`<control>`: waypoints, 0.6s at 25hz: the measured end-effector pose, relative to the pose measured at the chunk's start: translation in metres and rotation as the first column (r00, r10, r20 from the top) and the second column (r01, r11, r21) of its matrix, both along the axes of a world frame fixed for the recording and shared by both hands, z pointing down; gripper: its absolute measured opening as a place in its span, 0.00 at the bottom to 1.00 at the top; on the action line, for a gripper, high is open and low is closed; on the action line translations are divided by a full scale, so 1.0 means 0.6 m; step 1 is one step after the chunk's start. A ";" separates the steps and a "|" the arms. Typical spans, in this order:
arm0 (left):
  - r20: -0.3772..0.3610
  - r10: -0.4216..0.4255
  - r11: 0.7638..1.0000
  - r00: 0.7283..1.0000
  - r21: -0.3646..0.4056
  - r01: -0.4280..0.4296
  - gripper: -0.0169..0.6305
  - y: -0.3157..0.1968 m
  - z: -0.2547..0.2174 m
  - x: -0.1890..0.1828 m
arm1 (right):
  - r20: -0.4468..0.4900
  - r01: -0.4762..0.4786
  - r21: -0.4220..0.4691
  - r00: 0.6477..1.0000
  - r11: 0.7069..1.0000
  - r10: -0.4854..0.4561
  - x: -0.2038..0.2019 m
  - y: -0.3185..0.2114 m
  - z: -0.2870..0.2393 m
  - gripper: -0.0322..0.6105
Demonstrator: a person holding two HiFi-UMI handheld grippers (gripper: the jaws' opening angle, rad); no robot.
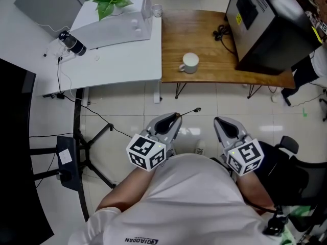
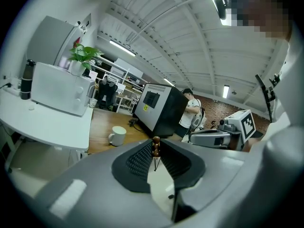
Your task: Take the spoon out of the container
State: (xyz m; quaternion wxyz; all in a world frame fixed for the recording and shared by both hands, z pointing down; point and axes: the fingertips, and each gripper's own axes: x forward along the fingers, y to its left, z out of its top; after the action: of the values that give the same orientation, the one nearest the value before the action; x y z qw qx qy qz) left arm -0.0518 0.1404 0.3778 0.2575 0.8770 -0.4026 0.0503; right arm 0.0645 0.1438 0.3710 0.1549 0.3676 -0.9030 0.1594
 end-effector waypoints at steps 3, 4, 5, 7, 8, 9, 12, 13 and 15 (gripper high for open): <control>0.001 0.003 1.000 1.000 -0.001 -0.003 0.11 0.001 0.001 0.001 | -0.002 -0.002 -0.001 1.000 1.000 0.002 -0.001 0.001 0.004 0.06; 0.002 0.004 1.000 1.000 -0.001 -0.004 0.11 0.002 0.001 0.001 | -0.003 -0.002 -0.003 1.000 1.000 0.002 -0.002 0.001 0.006 0.06; 0.002 0.003 1.000 1.000 -0.001 -0.003 0.11 0.002 0.000 0.000 | -0.003 -0.002 -0.006 1.000 1.000 0.002 -0.003 0.002 0.008 0.06; 0.002 -0.001 1.000 1.000 0.001 0.001 0.11 0.003 -0.002 -0.002 | -0.001 -0.002 -0.010 1.000 1.000 0.002 -0.003 0.004 0.010 0.06; 0.001 -0.004 1.000 1.000 0.004 0.004 0.11 0.003 -0.004 -0.002 | 0.000 -0.001 -0.011 1.000 1.000 0.001 -0.003 0.004 0.011 0.06; 0.000 -0.008 1.000 1.000 0.007 0.008 0.11 0.002 -0.006 -0.002 | 0.001 0.000 -0.011 1.000 1.000 0.000 -0.002 0.005 0.011 0.06; 0.003 -0.019 1.000 1.000 0.013 0.019 0.11 0.001 -0.008 -0.004 | 0.004 0.000 -0.012 1.000 1.000 0.000 0.002 0.006 0.012 0.06; 0.004 -0.022 1.000 1.000 0.013 0.022 0.11 0.001 -0.008 -0.005 | 0.005 0.000 -0.011 1.000 1.000 0.000 0.003 0.006 0.011 0.06; 0.007 -0.028 1.000 1.000 0.013 0.027 0.11 0.001 -0.007 -0.007 | 0.006 0.002 -0.010 1.000 1.000 -0.002 0.003 0.006 0.011 0.06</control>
State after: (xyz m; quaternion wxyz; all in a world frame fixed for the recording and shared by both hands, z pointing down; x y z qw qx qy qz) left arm -0.0559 0.1410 0.3736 0.2511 0.8728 -0.4159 0.0475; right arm 0.0666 0.1476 0.3773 0.1540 0.3656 -0.9031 0.1648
